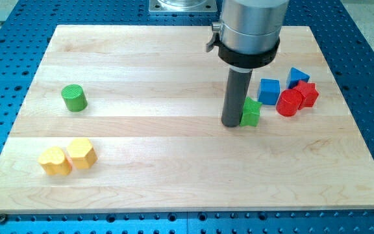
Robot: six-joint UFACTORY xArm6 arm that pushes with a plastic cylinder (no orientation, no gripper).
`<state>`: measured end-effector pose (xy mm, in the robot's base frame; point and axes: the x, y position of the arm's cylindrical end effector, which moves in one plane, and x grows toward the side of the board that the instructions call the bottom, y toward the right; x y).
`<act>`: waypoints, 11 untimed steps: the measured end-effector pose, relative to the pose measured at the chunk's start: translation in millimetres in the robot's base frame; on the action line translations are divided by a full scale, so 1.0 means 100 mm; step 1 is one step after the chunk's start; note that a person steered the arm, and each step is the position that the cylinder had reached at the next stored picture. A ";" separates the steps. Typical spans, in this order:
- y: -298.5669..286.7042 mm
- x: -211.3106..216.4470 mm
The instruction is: Move your arm to the bottom left of the green circle
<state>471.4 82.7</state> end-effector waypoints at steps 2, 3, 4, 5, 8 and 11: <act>0.20 0.01; 0.23 0.01; 0.24 0.01; -0.42 0.07; -2.68 0.14; -2.30 -0.46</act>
